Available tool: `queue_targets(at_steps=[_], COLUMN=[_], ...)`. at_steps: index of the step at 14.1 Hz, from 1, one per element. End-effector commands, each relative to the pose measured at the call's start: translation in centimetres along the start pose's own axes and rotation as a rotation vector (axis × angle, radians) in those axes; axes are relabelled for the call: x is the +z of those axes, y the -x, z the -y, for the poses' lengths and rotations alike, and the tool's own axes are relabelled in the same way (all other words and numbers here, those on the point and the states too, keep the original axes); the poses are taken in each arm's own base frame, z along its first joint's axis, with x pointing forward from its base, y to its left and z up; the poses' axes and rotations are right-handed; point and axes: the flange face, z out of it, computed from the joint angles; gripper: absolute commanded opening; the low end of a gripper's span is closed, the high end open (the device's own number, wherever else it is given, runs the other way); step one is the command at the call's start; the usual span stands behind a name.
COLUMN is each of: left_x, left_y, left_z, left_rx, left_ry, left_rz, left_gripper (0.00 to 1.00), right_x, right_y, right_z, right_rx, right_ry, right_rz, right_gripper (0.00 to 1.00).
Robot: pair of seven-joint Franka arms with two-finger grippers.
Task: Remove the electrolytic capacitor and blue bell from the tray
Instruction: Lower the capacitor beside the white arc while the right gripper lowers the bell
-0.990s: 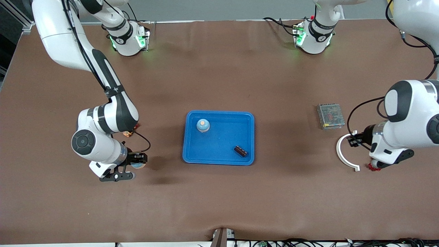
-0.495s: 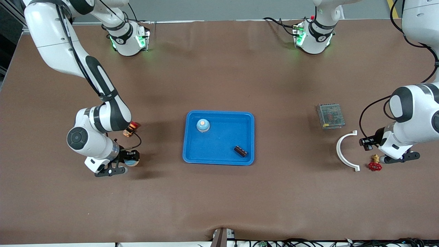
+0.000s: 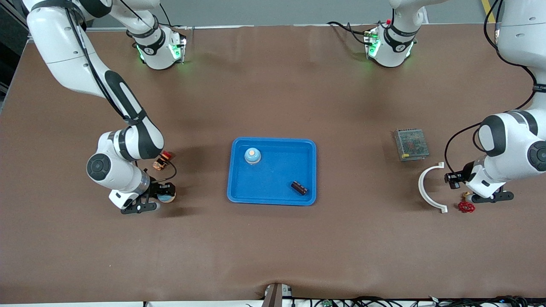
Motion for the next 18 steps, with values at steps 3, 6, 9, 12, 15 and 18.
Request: queue_targets(at_steps=[3, 6, 9, 12, 15, 18], left_x=[2.4, 3.7, 5.2, 5.6, 5.4, 3.5], left_y=[-1.5, -2.3, -2.1, -2.1, -2.2, -2.3], left_z=[0.3, 0.0, 0.1, 0.2, 0.2, -0.1], left_rx=[0.068, 0.083, 0.083, 0.082, 0.084, 0.067], left_ry=[-0.027, -0.036, -0.033, -0.032, -0.032, -0.035], left_rz=[-0.029, -0.024, -0.016, -0.021, -0.024, -0.035], left_gripper=[0.10, 0.10, 0.10, 0.14, 0.96, 1.00], right_x=[-2.4, -3.7, -6.7, -7.9, -6.2, -4.8], right_y=[0.2, -0.7, -2.3, -3.3, -3.0, -2.9], right_z=[-3.7, -7.0, -9.8, -12.8, -15.7, -18.5], right_rx=[-0.087, -0.130, -0.165, -0.216, -0.251, -0.289], right_ry=[-0.013, -0.007, -0.008, -0.008, -0.013, -0.013], right_rz=[-0.030, -0.054, -0.038, -0.045, -0.040, -0.038], right_gripper=[0.00, 0.00, 0.00, 0.00, 0.00, 0.00])
